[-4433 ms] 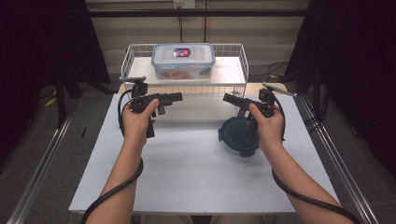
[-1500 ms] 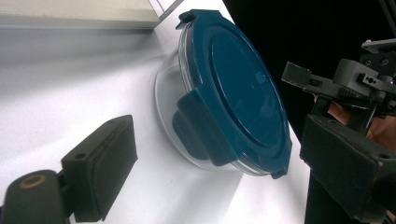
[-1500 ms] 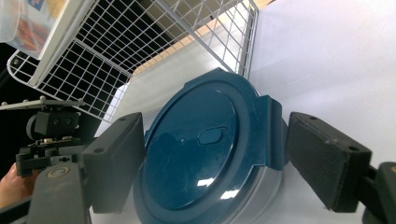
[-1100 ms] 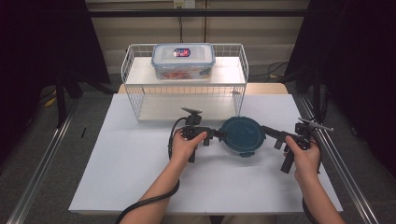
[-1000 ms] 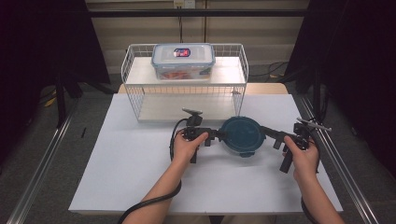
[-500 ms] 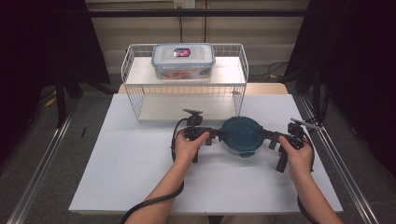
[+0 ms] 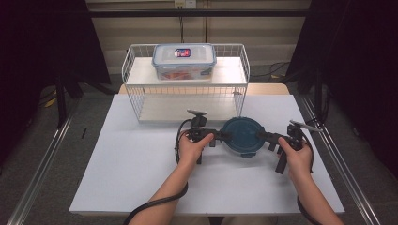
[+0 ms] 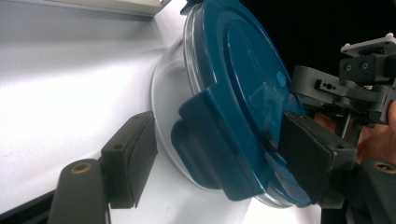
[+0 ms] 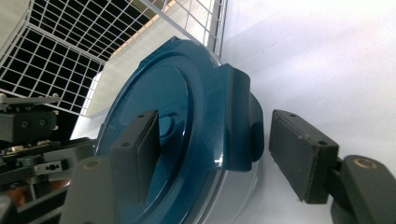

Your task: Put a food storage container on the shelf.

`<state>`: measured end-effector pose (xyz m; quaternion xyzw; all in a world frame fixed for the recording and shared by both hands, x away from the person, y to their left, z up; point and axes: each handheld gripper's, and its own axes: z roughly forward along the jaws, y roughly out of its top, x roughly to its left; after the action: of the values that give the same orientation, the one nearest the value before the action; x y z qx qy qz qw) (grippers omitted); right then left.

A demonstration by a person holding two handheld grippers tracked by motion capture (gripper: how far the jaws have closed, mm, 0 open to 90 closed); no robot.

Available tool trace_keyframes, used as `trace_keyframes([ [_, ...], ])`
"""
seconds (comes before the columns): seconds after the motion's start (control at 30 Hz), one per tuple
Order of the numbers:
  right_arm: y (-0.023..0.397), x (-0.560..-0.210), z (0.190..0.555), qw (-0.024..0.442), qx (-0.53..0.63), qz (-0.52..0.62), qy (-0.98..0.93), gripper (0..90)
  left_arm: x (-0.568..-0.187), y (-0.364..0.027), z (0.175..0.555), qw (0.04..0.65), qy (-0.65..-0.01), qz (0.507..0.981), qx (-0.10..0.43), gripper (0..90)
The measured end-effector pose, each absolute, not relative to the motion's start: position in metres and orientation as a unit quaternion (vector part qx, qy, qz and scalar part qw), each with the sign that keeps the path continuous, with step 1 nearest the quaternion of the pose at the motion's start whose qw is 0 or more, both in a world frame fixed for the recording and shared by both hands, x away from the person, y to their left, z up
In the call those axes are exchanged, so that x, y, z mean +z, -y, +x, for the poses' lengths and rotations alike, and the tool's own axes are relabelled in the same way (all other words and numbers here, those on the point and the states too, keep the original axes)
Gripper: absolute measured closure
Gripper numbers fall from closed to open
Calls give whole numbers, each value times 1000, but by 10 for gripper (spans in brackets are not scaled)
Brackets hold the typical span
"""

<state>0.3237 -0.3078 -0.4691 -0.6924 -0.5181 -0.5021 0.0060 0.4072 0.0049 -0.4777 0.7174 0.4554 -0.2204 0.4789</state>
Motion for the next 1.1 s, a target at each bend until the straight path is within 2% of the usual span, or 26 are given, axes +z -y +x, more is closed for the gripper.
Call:
trace_keyframes([
  [0.33,309,-470,324,14,-508,-694,511,389,-476,1,405,487,-452,714,-220,345],
  [1.1,312,-474,322,32,-523,-703,481,427,-480,-3,404,496,-470,693,-231,381],
])
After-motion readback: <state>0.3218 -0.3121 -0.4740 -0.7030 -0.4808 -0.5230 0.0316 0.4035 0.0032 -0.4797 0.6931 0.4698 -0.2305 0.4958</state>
